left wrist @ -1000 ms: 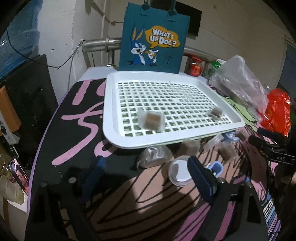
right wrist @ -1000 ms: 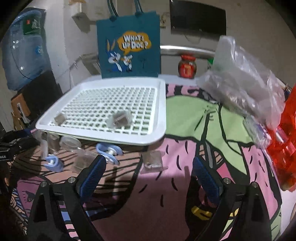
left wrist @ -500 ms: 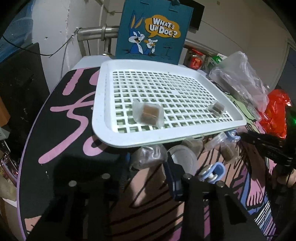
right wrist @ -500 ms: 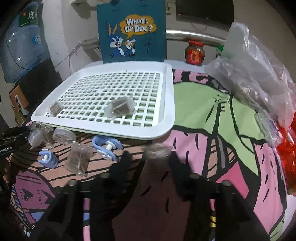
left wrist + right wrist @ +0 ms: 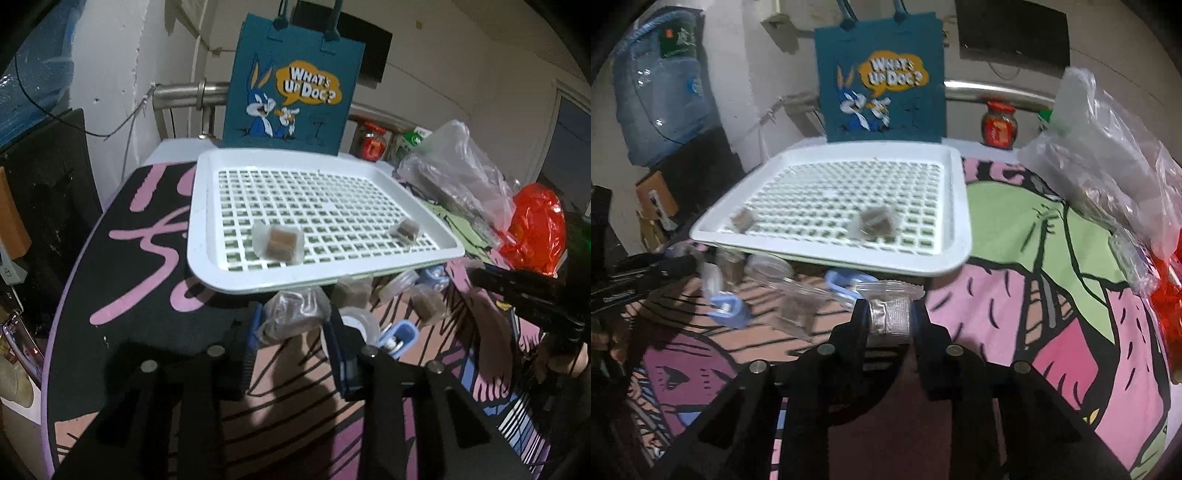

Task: Organize objects

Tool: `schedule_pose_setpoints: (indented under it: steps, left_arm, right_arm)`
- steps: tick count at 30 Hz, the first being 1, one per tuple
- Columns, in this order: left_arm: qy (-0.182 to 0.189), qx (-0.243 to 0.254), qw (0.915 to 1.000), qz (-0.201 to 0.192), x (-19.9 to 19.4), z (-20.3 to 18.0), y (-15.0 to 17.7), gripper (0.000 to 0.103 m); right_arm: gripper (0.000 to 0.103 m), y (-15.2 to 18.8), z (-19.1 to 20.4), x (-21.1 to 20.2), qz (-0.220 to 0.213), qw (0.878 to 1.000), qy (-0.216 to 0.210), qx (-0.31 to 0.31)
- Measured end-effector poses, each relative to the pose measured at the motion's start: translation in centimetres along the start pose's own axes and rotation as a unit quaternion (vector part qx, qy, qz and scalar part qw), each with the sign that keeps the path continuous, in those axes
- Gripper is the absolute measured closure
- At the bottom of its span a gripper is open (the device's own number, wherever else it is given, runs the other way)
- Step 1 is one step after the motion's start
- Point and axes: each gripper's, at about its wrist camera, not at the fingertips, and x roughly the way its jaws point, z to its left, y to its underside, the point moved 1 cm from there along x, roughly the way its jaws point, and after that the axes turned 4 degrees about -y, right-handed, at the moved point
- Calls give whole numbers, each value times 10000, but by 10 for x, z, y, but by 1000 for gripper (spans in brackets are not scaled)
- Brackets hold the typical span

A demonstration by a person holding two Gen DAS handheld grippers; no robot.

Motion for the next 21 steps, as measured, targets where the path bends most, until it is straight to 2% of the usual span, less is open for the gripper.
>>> schedule_pose_setpoints:
  steps: [2, 8, 12, 21]
  left_arm:
    - [103, -38, 9999, -52, -2, 0, -3, 70]
    - [101, 171, 9991, -362, -9, -13, -8, 70]
    - [24, 288, 9988, -396, -5, -19, -6, 70]
    - [-81, 441, 9976, -528, -7, -25, -2, 70]
  right_arm:
    - [81, -4, 7, -8, -188, 9998, -50, -73]
    - [81, -19, 27, -21, -684, 9969, -359, -149]
    - [81, -20, 38, -14, -720, 9961, -462, -226]
    - [81, -8, 43, -2, -670, 9963, -410, -339]
